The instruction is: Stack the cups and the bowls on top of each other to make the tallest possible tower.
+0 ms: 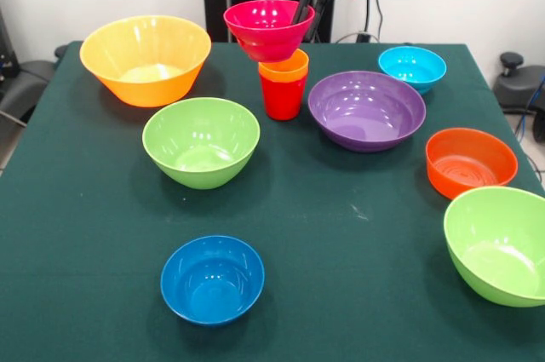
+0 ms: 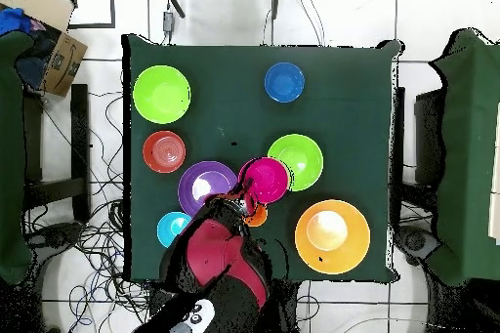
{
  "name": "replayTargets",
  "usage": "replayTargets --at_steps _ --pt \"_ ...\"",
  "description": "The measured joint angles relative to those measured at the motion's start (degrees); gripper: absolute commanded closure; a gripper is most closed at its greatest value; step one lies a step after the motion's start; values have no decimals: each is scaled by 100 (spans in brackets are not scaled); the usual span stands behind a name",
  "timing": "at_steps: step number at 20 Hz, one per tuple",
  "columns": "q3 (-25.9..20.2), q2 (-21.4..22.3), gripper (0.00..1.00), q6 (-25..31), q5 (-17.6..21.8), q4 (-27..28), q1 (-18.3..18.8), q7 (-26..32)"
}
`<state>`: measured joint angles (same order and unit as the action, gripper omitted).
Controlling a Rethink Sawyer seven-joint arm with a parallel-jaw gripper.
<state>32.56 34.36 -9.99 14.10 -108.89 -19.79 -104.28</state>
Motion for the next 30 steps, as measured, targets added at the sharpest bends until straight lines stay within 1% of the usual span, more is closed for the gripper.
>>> replayTargets --at_steps 16,30 --pt "-157 62 100 -5 1 -127 124 -204" --pt "-432 204 100 -4 1 -268 151 -231"
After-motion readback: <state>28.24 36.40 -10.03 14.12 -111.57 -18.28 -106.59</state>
